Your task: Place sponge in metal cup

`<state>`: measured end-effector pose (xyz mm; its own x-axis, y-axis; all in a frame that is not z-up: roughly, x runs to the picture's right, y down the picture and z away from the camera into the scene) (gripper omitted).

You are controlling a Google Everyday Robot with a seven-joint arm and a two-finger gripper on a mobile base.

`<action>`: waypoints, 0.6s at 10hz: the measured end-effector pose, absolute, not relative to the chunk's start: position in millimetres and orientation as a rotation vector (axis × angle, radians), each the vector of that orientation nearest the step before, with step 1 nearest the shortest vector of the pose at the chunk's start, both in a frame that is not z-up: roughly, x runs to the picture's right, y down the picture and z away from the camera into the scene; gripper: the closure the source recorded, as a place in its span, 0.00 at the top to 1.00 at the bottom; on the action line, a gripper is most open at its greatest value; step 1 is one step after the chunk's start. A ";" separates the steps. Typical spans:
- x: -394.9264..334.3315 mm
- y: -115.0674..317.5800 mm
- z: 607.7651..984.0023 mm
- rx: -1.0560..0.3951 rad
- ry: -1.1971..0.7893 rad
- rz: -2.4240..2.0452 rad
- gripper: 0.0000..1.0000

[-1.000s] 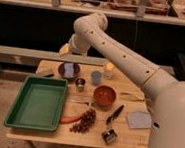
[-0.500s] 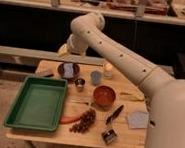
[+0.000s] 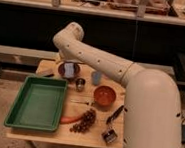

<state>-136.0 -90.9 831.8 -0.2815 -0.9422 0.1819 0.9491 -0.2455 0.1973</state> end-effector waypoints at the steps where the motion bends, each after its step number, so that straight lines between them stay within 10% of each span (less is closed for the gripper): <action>1: -140.2 -84.5 847.9 -0.031 -0.297 -1.837 0.75; 6: -160.3 -70.0 920.5 -0.017 -0.260 -1.831 0.75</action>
<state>-160.3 -70.0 920.5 -0.2745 -0.9503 0.1467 0.9536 -0.2494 0.1684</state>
